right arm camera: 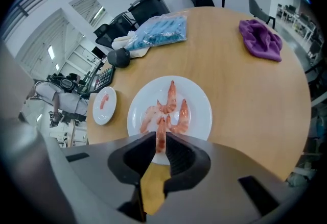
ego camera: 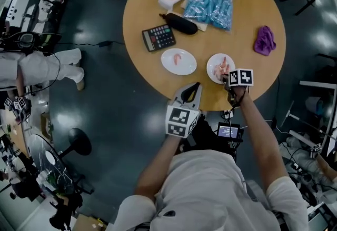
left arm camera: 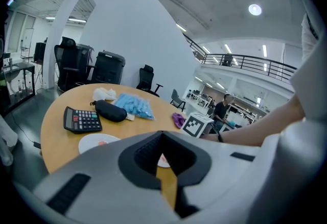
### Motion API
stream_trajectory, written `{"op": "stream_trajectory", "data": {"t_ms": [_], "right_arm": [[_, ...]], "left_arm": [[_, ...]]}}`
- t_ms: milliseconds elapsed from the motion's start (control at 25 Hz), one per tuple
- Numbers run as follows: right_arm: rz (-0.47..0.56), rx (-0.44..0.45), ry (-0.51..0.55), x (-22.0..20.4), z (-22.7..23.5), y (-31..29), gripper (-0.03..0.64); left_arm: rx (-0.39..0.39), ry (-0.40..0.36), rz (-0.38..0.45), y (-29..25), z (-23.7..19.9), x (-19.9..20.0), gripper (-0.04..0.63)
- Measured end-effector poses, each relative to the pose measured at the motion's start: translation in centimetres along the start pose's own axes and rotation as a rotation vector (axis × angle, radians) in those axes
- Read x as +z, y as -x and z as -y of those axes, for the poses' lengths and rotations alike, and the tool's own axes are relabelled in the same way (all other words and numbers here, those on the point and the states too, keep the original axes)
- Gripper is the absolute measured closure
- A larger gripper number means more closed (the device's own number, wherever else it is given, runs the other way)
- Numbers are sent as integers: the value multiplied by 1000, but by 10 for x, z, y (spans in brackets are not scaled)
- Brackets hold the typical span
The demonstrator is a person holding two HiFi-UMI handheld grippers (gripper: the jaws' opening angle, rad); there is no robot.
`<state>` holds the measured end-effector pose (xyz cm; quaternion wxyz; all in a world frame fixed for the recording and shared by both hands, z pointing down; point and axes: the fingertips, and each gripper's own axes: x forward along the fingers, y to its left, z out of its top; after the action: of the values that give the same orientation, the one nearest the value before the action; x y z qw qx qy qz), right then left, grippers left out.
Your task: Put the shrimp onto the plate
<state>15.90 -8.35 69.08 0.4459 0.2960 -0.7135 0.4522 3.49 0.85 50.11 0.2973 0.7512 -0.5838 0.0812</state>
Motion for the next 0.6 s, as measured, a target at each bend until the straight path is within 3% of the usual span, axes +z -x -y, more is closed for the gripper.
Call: {"op": "stream_trajectory", "data": {"t_ms": [160, 280, 600], "right_arm": [[20, -8, -19, 0, 0, 6, 554], [59, 2, 36, 10, -16, 20, 554], [94, 97, 196, 49, -117, 15, 554]], "left_arm": [[3, -6, 9, 13, -3, 2, 588], [14, -11, 20, 26, -9, 6, 588], [64, 38, 55, 58, -43, 7, 588]]}}
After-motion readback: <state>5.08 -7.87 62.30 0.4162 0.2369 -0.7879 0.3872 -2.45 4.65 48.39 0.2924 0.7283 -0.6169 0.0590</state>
